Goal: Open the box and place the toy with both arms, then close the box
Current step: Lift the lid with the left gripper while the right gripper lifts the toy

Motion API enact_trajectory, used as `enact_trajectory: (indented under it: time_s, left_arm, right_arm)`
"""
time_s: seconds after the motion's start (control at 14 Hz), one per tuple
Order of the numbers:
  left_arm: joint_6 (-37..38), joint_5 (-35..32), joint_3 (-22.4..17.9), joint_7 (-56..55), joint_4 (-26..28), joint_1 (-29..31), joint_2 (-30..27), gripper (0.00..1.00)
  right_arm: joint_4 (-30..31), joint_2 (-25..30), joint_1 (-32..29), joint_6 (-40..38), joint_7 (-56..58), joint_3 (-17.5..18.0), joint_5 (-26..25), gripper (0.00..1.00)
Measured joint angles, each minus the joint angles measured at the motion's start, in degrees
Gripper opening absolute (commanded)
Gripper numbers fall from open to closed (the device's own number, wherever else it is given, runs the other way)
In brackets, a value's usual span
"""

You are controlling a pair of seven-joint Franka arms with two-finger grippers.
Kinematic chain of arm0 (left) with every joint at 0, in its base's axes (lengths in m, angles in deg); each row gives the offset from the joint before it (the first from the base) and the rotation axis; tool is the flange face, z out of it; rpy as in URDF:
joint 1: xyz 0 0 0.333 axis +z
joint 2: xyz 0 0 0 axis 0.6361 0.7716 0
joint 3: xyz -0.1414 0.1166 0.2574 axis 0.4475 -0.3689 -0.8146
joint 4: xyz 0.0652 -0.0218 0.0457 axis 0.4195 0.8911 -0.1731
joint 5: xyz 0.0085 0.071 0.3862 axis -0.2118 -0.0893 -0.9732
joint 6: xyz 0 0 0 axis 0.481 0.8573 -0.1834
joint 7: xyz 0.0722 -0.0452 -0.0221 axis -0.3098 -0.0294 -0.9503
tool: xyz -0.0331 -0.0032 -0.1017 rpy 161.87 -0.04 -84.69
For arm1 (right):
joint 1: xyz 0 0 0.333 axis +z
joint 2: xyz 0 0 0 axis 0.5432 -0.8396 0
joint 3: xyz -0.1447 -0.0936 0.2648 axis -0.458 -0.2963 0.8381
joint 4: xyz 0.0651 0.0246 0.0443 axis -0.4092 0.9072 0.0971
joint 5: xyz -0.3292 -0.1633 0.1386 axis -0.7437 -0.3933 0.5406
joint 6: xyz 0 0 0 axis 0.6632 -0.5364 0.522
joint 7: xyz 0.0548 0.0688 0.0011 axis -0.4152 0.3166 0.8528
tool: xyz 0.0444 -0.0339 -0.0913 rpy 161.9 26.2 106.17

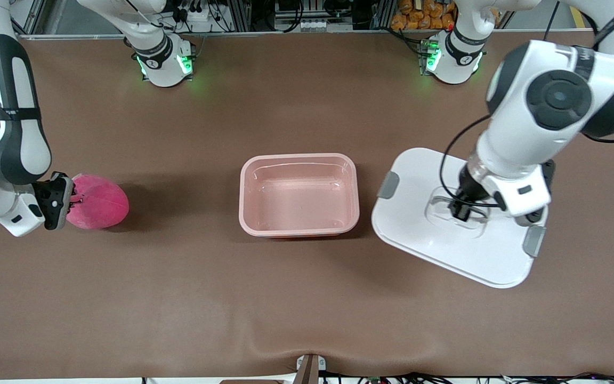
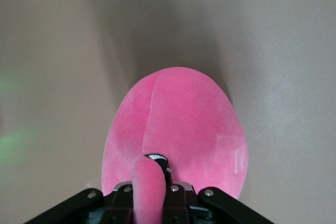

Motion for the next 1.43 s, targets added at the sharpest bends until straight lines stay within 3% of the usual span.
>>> enact_trajectory:
  time_s: [0.57, 1.43]
  left_arm:
    - [1.4, 2.0, 0.0, 8.9, 3.0, 11.4, 0.0, 0.00]
    - [1.4, 4.5, 0.0, 28.3, 6.1, 25.0, 0.0, 0.00]
  right_arm:
    - [-6.1, 0.2, 4.0, -9.5, -15.7, 0.6, 0.2, 0.00]
    - [-7.5, 4.2, 10.7, -15.6, -43.1, 1.5, 3.6, 0.00]
